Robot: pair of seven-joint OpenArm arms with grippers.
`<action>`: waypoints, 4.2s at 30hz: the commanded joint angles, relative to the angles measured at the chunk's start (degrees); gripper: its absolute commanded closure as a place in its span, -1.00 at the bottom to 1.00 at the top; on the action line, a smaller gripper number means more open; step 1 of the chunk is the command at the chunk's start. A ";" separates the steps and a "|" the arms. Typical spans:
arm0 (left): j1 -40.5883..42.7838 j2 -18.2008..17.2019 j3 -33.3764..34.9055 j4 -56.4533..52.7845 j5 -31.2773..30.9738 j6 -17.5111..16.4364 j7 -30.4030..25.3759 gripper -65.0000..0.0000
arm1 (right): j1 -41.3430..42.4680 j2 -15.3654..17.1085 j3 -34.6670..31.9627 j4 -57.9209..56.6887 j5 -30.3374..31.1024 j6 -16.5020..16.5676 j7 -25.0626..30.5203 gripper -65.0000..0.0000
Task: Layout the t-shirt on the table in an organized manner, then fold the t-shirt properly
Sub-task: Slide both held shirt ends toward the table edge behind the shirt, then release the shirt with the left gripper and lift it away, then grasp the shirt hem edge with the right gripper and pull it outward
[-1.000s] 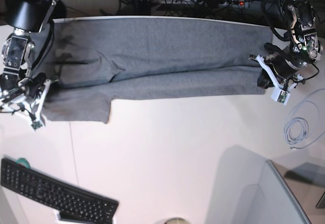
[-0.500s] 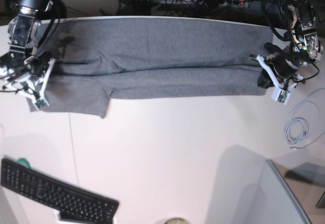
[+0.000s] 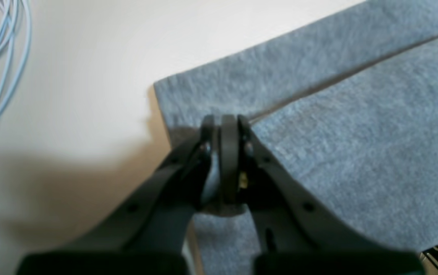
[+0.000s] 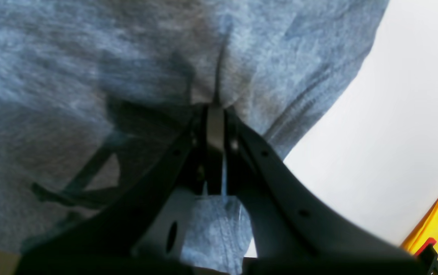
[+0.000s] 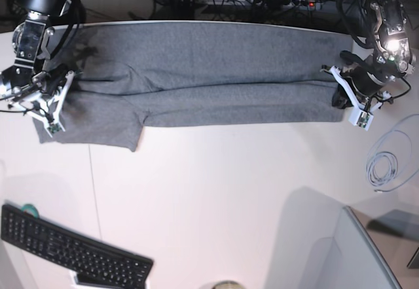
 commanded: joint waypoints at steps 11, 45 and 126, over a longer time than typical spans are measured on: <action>0.02 -0.96 -0.41 -4.69 -0.67 0.34 -5.92 1.00 | 0.76 0.57 0.18 1.32 -0.23 -0.10 0.19 1.00; -0.24 -0.87 -0.59 -9.35 -0.41 0.69 -11.10 -0.04 | 2.70 -3.73 12.66 6.86 9.18 -0.10 0.19 -0.21; 4.68 8.36 -36.45 9.64 -10.17 -3.93 3.75 -0.31 | 20.19 -5.49 -15.91 -22.24 12.52 -0.10 12.05 -0.08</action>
